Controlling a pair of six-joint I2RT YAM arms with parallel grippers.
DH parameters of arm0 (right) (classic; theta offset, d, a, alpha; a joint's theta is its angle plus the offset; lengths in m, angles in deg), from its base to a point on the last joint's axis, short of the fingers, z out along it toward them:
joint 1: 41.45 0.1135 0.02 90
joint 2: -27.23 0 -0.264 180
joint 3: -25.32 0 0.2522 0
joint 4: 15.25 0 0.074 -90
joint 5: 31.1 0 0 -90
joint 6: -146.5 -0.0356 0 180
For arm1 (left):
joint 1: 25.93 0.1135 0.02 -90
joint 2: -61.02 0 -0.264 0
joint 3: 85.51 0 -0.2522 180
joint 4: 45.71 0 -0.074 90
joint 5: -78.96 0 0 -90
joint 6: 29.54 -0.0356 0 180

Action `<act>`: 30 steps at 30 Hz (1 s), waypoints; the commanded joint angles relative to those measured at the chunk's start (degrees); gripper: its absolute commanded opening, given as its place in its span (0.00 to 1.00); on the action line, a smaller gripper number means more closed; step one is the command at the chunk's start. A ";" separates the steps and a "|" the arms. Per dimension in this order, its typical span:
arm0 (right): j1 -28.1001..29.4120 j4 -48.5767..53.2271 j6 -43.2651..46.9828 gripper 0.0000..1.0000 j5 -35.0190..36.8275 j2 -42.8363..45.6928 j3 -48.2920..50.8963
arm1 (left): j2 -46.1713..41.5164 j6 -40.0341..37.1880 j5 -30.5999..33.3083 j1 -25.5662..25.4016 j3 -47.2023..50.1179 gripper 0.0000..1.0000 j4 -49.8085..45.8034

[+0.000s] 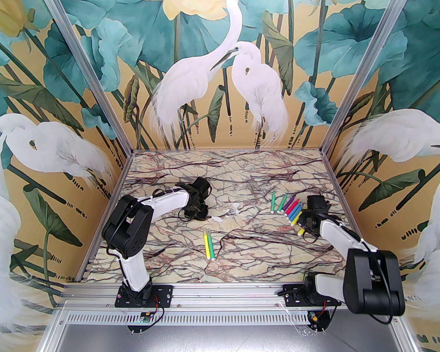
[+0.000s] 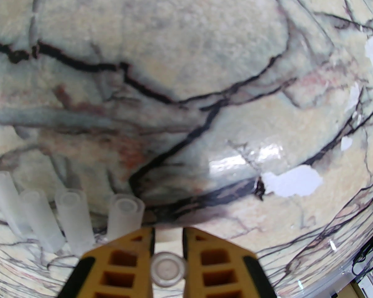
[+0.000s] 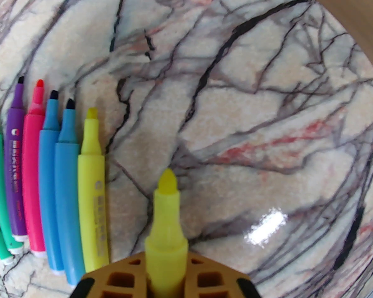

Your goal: Open the pen caps

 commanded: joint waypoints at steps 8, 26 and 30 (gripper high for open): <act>-0.38 -3.56 -1.49 0.07 -2.03 -5.25 -2.32 | 1.32 -1.08 1.59 -0.57 -1.18 0.13 -1.74; -0.49 -3.51 -1.30 0.22 -2.29 -7.08 -4.04 | -0.63 -0.65 0.62 -0.66 -0.99 0.28 -1.93; -0.49 -2.74 -0.77 0.28 -2.05 -6.29 -4.34 | -1.03 -0.29 0.22 -0.66 -1.16 0.29 -2.10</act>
